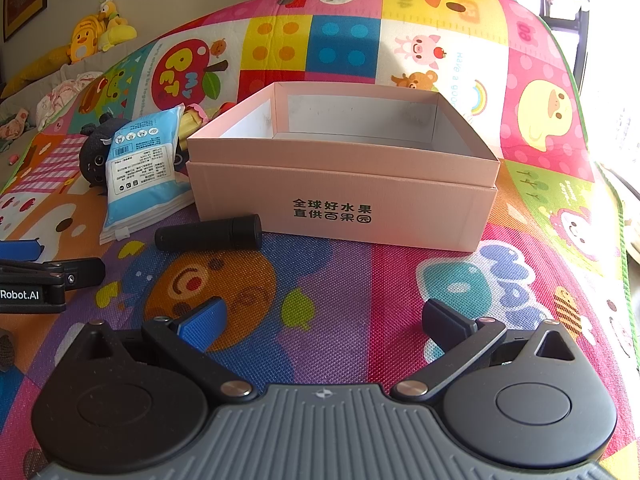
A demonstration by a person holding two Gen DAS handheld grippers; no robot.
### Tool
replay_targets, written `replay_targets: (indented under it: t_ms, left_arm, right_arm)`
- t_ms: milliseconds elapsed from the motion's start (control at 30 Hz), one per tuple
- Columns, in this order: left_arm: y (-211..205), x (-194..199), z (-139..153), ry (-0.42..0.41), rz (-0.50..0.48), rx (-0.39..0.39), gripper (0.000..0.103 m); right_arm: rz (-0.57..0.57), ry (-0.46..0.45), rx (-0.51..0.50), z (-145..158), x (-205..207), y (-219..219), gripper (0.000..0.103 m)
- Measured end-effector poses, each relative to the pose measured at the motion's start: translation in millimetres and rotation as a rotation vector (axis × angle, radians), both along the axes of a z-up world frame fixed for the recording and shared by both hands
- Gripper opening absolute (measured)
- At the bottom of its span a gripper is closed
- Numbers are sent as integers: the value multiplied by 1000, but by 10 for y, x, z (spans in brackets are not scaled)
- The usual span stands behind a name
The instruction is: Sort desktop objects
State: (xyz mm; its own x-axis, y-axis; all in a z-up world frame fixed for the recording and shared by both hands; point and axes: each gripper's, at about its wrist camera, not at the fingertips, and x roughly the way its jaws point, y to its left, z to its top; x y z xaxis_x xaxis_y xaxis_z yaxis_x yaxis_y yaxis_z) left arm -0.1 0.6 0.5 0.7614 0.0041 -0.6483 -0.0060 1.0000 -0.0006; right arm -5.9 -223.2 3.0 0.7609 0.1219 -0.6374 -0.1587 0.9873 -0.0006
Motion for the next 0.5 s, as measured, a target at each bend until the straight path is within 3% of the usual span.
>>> replay_targets:
  t_ms: [500]
  left_arm:
    - [9,24,13,24,-16,9,103]
  right_arm:
    - [3,76,-13,60,65,12,103]
